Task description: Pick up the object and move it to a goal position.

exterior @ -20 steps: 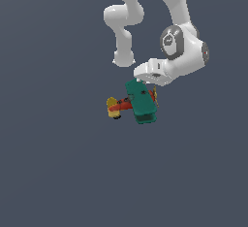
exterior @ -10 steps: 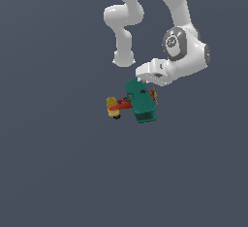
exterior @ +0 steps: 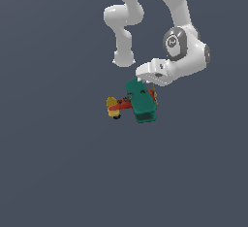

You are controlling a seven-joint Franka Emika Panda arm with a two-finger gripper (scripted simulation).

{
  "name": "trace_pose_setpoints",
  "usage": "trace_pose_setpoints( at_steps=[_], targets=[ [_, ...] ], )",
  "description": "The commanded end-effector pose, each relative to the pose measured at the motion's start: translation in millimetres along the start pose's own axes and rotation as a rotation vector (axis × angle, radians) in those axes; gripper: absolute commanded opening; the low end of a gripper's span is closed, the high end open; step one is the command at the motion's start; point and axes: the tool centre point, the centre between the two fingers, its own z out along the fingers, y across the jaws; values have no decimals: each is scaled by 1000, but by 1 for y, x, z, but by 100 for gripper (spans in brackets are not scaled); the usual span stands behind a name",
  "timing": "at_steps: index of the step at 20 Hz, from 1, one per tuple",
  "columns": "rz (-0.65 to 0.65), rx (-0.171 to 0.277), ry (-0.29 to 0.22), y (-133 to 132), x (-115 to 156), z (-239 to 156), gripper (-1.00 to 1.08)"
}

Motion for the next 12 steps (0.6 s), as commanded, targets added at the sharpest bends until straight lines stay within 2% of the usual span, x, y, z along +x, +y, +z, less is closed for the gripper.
trace_pose_setpoints(
  at_steps=[1, 6, 12],
  targets=[
    [-12, -8, -53, -7, -2, 26, 28],
    [7, -9, -72, -5, -3, 34, 28],
    [7, -27, -56, -10, -4, 32, 28]
  ],
)
